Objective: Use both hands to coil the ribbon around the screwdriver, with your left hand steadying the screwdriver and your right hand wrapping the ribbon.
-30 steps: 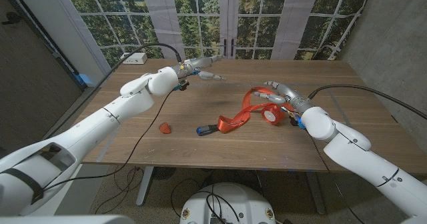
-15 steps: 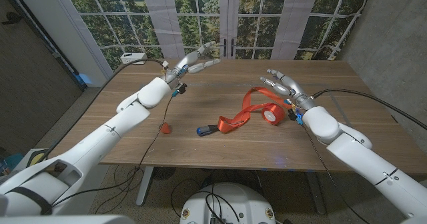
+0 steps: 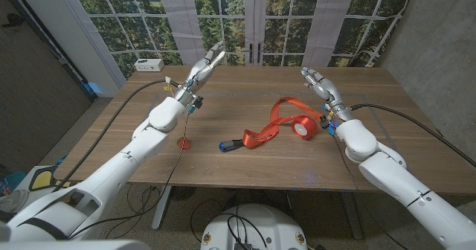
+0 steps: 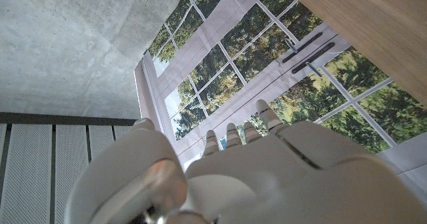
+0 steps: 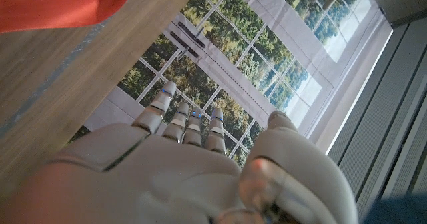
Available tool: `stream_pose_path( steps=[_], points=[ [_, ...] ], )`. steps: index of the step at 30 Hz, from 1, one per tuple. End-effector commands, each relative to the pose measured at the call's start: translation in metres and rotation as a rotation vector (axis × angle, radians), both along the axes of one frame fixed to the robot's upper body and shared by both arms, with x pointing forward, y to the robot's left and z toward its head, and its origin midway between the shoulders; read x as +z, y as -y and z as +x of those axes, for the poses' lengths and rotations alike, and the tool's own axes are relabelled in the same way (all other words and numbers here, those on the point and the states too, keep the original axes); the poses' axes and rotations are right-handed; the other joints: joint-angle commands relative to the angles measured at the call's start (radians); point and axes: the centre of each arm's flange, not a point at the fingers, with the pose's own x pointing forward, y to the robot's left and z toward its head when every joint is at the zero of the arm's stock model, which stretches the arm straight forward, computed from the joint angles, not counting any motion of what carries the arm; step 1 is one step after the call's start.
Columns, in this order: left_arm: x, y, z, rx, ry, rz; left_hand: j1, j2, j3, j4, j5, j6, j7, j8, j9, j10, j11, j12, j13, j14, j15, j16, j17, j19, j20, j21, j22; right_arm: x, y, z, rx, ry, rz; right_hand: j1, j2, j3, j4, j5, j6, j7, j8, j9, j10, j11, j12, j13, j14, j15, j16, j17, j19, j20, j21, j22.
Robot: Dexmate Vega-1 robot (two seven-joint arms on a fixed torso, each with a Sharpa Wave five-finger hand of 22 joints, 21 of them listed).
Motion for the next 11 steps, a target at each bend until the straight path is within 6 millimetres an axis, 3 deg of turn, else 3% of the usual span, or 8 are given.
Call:
stream_pose_path(
  steps=[1, 8, 11],
  points=[
    [-0.034, -0.031, 0.015, -0.059, -0.064, -0.176, -0.015, 0.027, 0.014, 0.014, 0.015, 0.000, 0.019, 0.005, 0.001, -0.003, 0.012, 0.008, -0.001, -0.010, 0.001, 0.008, 0.002, -0.044, -0.013, -0.005, 0.004, 0.010, 0.003, -0.001, -0.017, 0.068, 0.152, -0.020, 0.001, 0.002, 0.012, 0.000, 0.018, 0.005, -0.003, 0.002, 0.019, 0.002, 0.006, 0.000, 0.015, 0.000, 0.004, -0.006, 0.009, -0.013, -0.002, 0.001],
    [-0.068, -0.043, 0.032, -0.026, -0.120, -0.238, -0.035, 0.036, 0.059, 0.018, 0.034, -0.005, 0.041, 0.002, 0.001, -0.007, 0.011, 0.008, -0.004, -0.008, -0.004, 0.009, 0.001, -0.036, -0.023, -0.009, 0.004, -0.012, -0.013, -0.013, -0.045, 0.032, 0.166, -0.030, 0.015, 0.007, 0.022, 0.002, 0.027, 0.014, -0.004, 0.001, 0.034, 0.010, 0.008, -0.003, 0.032, 0.002, 0.008, -0.016, 0.018, -0.018, -0.001, 0.001],
    [-0.092, -0.049, 0.028, 0.063, -0.091, -0.236, -0.043, 0.033, 0.079, 0.017, 0.042, -0.015, 0.047, -0.001, 0.001, -0.017, 0.011, 0.005, -0.005, -0.014, -0.001, 0.007, 0.000, -0.037, -0.024, -0.014, 0.005, -0.015, -0.016, -0.021, -0.063, 0.026, 0.165, -0.032, 0.017, 0.010, 0.024, 0.002, 0.029, 0.018, -0.005, 0.001, 0.039, 0.006, 0.008, -0.004, 0.037, 0.002, 0.008, -0.021, 0.019, -0.014, -0.002, 0.000]
  ],
)
